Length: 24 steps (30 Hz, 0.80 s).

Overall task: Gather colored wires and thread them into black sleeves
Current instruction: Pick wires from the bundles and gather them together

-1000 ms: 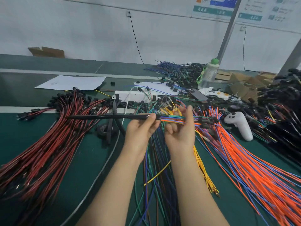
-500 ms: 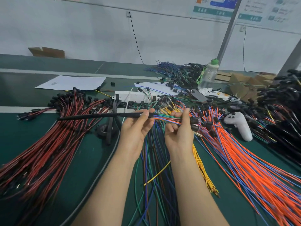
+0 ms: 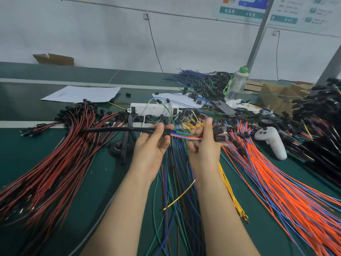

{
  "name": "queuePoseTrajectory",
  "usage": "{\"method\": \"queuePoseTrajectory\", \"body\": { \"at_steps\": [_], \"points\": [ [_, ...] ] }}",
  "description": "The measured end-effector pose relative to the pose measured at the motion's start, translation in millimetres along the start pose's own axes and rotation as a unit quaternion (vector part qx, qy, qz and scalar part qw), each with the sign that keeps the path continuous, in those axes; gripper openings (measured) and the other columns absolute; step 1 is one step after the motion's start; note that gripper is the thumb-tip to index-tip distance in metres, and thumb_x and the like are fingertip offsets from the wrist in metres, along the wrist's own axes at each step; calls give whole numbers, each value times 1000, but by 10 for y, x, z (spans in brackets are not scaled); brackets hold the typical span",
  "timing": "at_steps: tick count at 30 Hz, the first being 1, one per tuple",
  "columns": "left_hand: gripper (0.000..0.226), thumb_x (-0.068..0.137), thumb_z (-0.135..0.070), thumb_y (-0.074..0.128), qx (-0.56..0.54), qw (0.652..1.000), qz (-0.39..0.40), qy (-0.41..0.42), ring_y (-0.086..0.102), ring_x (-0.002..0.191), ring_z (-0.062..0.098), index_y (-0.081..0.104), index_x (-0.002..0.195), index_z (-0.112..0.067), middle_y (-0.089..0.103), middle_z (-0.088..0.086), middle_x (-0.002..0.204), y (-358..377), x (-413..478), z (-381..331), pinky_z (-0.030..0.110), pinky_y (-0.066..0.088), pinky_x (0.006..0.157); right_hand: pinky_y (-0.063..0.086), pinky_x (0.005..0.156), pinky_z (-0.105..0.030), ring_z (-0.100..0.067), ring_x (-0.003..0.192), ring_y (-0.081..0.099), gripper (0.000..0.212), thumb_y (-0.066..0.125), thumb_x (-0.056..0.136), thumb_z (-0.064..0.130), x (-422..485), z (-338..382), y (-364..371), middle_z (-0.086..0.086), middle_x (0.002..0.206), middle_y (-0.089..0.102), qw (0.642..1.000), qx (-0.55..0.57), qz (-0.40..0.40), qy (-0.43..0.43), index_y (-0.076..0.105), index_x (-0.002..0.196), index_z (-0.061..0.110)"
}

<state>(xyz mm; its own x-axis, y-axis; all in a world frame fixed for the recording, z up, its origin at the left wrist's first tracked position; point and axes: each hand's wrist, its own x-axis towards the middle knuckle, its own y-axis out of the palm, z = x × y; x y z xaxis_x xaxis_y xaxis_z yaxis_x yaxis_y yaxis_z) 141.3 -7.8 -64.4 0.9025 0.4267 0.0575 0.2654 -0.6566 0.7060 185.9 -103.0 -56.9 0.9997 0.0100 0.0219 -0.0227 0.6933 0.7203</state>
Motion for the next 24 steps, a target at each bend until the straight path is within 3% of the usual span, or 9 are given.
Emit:
{"method": "queuePoseTrajectory", "body": {
  "at_steps": [5, 8, 10, 13, 15, 19, 24],
  "points": [
    [8, 94, -9, 50, 9, 999, 29, -11, 51, 50, 2, 56, 88, -11, 70, 1, 72, 30, -24, 17, 11, 45, 48, 18, 32, -15, -4, 32, 25, 42, 47, 100, 32, -1, 31, -3, 3, 52, 44, 999, 28, -12, 11, 44, 63, 11],
    [9, 93, -8, 49, -12, 998, 51, -25, 51, 50, 1, 58, 91, -9, 68, -2, 72, 50, -44, 19, 10, 46, 50, 21, 32, -14, -3, 32, 27, 41, 45, 99, 36, -7, 29, 4, 2, 55, 49, 994, 85, 38, 60, 45, 65, 12],
    [10, 93, -7, 48, -9, 998, 57, -29, 54, 51, 1, 58, 90, -8, 67, -1, 71, 68, -50, 54, 9, 47, 52, 24, 33, -14, -4, 33, 30, 40, 45, 99, 36, -23, -6, 21, 2, 55, 51, 993, 67, 68, 72, 46, 66, 12],
    [11, 94, -11, 49, 21, 997, 62, -37, 56, 66, 15, 57, 94, -3, 61, 15, 84, 79, -48, 102, 11, 50, 57, 28, 35, -16, -6, 36, 32, 46, 39, 101, 38, -28, -45, 40, 1, 53, 48, 995, 32, 83, 53, 44, 64, 12],
    [15, 93, -12, 49, 35, 996, 71, -42, 57, 66, 19, 57, 96, 0, 60, 20, 82, 62, -41, 102, 12, 50, 58, 27, 35, -16, -7, 36, 32, 51, 36, 101, 41, -19, -38, 44, 0, 52, 45, 996, 19, 83, 35, 43, 61, 11],
    [10, 91, -13, 51, 35, 996, 76, -34, 54, 50, 4, 59, 89, -6, 66, -1, 69, 48, -33, 94, 12, 48, 52, 25, 34, -14, -8, 34, 30, 53, 35, 101, 44, -20, -38, 48, 1, 49, 44, 998, -22, 61, 25, 42, 59, 12],
    [13, 94, -11, 48, 42, 997, 59, -22, 52, 48, 0, 56, 85, -8, 64, -5, 69, 84, -53, 112, 11, 47, 50, 27, 35, -13, -7, 32, 36, 52, 35, 102, 42, -27, -64, 49, 4, 44, 47, 997, -71, 41, 11, 41, 61, 12]
  ]
}}
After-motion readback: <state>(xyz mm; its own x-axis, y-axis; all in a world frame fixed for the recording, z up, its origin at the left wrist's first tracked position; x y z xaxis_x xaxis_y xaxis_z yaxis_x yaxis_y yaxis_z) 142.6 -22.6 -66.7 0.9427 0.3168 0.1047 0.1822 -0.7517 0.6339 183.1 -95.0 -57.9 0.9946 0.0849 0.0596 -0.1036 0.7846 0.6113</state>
